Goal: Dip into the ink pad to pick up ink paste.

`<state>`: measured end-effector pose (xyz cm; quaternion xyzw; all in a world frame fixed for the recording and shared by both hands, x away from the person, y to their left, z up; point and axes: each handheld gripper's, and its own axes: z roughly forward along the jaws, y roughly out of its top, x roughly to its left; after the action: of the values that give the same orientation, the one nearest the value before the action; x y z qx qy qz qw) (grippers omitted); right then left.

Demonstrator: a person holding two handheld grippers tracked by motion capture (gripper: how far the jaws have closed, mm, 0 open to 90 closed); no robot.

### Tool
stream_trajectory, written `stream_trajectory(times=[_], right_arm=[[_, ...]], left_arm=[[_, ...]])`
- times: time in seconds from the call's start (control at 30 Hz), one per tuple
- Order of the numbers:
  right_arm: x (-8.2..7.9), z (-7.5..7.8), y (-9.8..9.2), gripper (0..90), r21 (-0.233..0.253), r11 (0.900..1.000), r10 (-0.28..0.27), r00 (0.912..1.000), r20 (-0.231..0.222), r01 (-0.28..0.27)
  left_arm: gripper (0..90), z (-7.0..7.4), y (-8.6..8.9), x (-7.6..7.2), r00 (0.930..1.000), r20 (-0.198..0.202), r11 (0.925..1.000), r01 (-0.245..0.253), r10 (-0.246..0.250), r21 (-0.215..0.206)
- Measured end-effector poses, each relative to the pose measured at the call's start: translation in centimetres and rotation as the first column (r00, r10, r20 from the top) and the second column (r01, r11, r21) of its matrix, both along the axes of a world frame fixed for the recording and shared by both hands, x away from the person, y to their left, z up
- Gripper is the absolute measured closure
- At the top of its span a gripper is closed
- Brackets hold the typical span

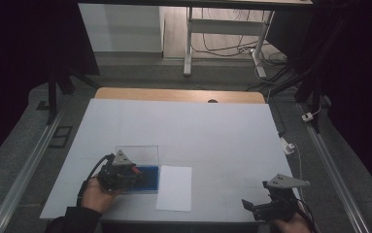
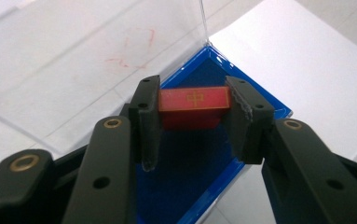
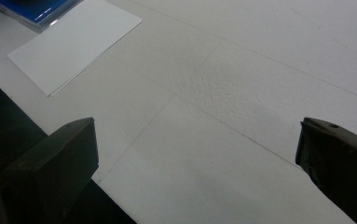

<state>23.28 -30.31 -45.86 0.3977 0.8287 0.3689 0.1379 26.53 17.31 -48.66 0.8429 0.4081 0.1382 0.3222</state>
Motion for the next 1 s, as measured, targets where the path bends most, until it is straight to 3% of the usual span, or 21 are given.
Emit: stream_trajectory(times=[0.17,0.2,0.3,0.5,0.6,0.63,0.7,0.8,0.87,0.97,1.0], right_arm=[[0.0,0.0,0.0,0.0,0.000,1.000,0.000,1.0000,0.000,0.000],[0.0,0.0,0.0,0.0,0.000,1.000,0.000,1.0000,0.000,0.000],[0.0,0.0,0.0,0.0,0.000,1.000,0.000,1.0000,0.000,0.000],[0.0,0.0,0.0,0.0,0.000,1.000,0.001,1.0000,0.000,-0.001],[0.0,0.0,0.0,0.0,-0.002,1.000,0.002,1.0000,0.001,-0.002],[0.0,0.0,0.0,0.0,-0.002,1.000,0.002,1.0000,0.001,-0.002],[0.0,0.0,0.0,0.0,-0.002,1.000,0.002,1.0000,0.000,-0.002],[0.0,0.0,0.1,0.0,-0.002,1.000,0.003,1.0000,0.000,-0.003],[0.0,0.0,0.1,0.0,-0.003,1.000,0.003,1.0000,-0.002,-0.003],[0.0,0.0,0.1,0.0,-0.005,1.000,0.005,1.0000,-0.004,-0.006],[0.0,0.0,0.1,0.0,-0.008,1.000,0.007,1.0000,-0.005,-0.007]], left_arm=[[58.4,-0.2,0.8,-0.1,0.9987,-0.045,0.9995,-0.024,0.023,-0.021],[58.3,-0.5,0.9,0.2,0.9969,-0.075,0.9994,-0.026,0.024,-0.024],[58.3,-0.9,0.9,0.4,0.9933,-0.113,0.9995,-0.028,0.026,-0.016],[58.5,-1.0,0.9,0.4,0.9924,-0.118,0.9992,-0.037,0.035,-0.016],[58.6,-1.0,0.4,0.2,0.9954,-0.092,0.9994,-0.025,0.027,0.024],[58.7,-1.0,0.0,-0.1,0.9971,-0.073,0.9983,-0.018,0.022,0.055],[58.7,-1.0,-0.2,-0.2,0.9979,-0.062,0.9974,-0.017,0.021,0.070],[58.8,-0.9,-1.1,-0.6,0.9998,-0.017,0.9889,-0.005,0.007,0.148],[58.8,-0.8,-1.3,-0.7,0.9999,-0.012,0.9872,-0.003,0.004,0.160],[58.8,-0.8,-1.2,-0.3,0.9995,-0.030,0.9894,-0.001,0.006,0.145],[58.8,-0.9,-0.6,0.2,0.9978,-0.064,0.9960,-0.010,0.016,0.089]])
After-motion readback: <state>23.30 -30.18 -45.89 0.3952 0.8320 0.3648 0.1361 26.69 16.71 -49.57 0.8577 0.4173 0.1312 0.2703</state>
